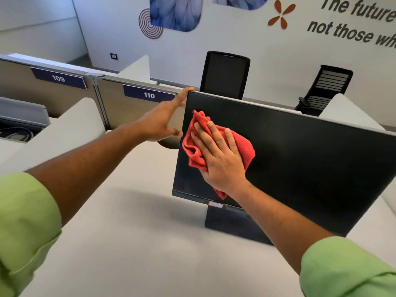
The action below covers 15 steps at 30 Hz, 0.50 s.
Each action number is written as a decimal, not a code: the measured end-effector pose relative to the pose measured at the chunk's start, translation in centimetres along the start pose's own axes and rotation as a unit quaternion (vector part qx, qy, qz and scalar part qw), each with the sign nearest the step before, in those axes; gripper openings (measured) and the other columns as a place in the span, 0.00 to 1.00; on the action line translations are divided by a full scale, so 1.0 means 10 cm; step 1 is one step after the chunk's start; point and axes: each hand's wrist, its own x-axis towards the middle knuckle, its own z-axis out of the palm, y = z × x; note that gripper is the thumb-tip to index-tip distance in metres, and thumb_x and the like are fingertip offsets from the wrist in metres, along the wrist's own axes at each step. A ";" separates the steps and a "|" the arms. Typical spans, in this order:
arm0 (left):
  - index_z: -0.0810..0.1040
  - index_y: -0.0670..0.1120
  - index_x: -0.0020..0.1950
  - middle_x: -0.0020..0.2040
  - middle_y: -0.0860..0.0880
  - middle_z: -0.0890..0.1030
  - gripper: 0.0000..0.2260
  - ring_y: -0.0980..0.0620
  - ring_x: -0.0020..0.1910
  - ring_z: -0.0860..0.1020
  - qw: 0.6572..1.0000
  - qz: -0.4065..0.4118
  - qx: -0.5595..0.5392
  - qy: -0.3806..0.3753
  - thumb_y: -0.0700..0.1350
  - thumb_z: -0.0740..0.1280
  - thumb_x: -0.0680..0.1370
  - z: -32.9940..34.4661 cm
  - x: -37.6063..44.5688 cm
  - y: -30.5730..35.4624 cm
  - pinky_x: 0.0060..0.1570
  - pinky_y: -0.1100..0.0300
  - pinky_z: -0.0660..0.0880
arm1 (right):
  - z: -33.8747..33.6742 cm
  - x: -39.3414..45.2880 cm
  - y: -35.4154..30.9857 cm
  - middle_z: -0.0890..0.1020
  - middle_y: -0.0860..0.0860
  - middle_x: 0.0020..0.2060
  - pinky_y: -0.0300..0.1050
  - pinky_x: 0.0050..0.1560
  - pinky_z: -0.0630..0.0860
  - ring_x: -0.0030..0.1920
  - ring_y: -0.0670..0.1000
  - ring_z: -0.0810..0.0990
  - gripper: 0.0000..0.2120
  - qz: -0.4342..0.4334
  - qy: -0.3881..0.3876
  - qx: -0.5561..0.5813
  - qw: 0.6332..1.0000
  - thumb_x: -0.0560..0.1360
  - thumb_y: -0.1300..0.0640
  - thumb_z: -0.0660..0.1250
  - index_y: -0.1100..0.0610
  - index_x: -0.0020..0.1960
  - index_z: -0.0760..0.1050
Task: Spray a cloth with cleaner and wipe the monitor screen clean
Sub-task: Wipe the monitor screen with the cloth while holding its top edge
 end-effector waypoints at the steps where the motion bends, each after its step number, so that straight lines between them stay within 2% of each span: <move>1: 0.38 0.67 0.79 0.69 0.45 0.75 0.53 0.46 0.68 0.74 1.000 0.001 -0.018 -0.006 0.41 0.76 0.74 0.00 -0.01 0.01 0.64 0.48 0.75 | 0.05 -0.02 -0.05 0.48 0.50 0.86 0.63 0.84 0.46 0.86 0.56 0.43 0.34 -0.001 0.001 0.000 1.000 0.86 0.40 0.55 0.51 0.87 0.48; 3: 0.37 0.65 0.79 0.54 0.47 0.82 0.49 0.53 0.52 0.82 0.999 -0.005 -0.031 -0.002 0.41 0.72 0.77 0.02 -0.03 0.03 0.48 0.66 0.77 | 0.15 -0.08 -0.15 0.49 0.50 0.86 0.63 0.84 0.45 0.86 0.57 0.43 0.34 -0.007 -0.002 0.007 1.000 0.86 0.41 0.56 0.51 0.86 0.49; 5: 0.36 0.63 0.80 0.47 0.50 0.82 0.47 0.54 0.45 0.83 0.999 -0.014 -0.038 0.006 0.41 0.70 0.79 0.05 -0.06 0.04 0.40 0.73 0.75 | 0.24 -0.13 -0.24 0.50 0.50 0.86 0.63 0.84 0.46 0.86 0.57 0.44 0.33 -0.021 -0.011 0.018 1.000 0.86 0.41 0.55 0.51 0.86 0.49; 7: 0.35 0.65 0.79 0.46 0.50 0.83 0.47 0.54 0.43 0.84 0.998 -0.025 -0.051 0.007 0.40 0.69 0.80 0.06 -0.09 0.05 0.41 0.73 0.76 | 0.31 -0.19 -0.33 0.49 0.51 0.86 0.63 0.84 0.47 0.86 0.57 0.44 0.34 -0.049 -0.024 0.024 0.998 0.86 0.42 0.55 0.51 0.87 0.48; 12: 0.36 0.67 0.78 0.47 0.49 0.83 0.47 0.54 0.43 0.84 0.998 -0.035 -0.058 0.015 0.40 0.69 0.80 0.07 -0.07 0.08 0.47 0.65 0.78 | 0.48 -0.39 -0.50 0.46 0.51 0.86 0.60 0.84 0.47 0.86 0.56 0.41 0.36 -0.115 -0.067 0.032 0.991 0.86 0.42 0.55 0.53 0.87 0.43; 15: 0.36 0.66 0.78 0.46 0.49 0.83 0.47 0.54 0.42 0.84 0.997 -0.040 -0.059 0.019 0.39 0.69 0.80 0.09 -0.09 0.08 0.46 0.69 0.77 | 0.58 -0.51 -0.56 0.46 0.52 0.86 0.59 0.85 0.46 0.86 0.56 0.40 0.36 -0.140 -0.086 0.033 0.986 0.86 0.45 0.55 0.54 0.86 0.43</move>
